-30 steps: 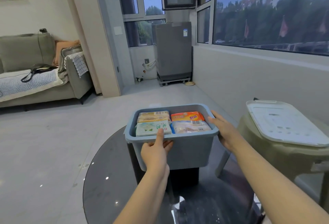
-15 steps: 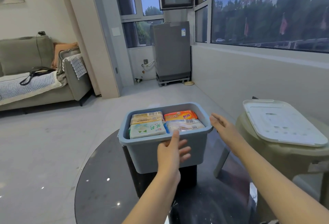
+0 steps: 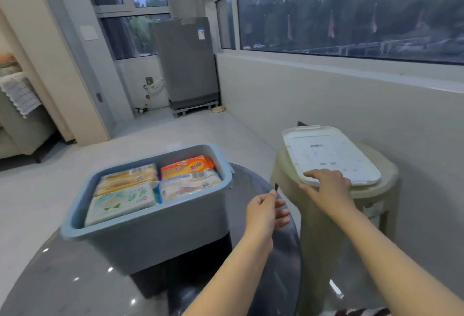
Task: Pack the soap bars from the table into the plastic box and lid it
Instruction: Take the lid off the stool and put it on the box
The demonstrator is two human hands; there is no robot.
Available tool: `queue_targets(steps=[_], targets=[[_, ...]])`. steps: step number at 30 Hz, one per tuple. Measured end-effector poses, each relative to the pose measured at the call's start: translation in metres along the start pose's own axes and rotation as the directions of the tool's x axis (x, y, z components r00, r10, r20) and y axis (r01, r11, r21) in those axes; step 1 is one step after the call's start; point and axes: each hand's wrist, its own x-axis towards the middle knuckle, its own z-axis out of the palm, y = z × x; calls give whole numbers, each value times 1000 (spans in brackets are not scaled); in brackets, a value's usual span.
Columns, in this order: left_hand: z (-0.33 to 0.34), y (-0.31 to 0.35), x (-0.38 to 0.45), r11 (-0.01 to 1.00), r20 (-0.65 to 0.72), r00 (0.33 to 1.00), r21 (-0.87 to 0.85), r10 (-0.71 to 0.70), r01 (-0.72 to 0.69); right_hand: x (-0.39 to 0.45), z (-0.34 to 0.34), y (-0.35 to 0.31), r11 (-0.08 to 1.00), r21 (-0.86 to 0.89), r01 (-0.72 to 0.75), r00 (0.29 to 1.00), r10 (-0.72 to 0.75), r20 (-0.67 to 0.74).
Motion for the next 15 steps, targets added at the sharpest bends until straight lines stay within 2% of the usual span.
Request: queue_targets(steps=[6, 10, 15], targets=[[14, -14, 17, 999, 12, 999, 39, -31, 30, 7, 1, 10, 999, 36, -39, 996, 42, -77], [17, -7, 16, 999, 30, 999, 49, 11, -13, 8, -5, 0, 996, 86, 19, 991, -7, -136], [19, 20, 6, 997, 77, 995, 31, 64, -67, -1, -28, -31, 949, 286, 128, 938, -23, -345]])
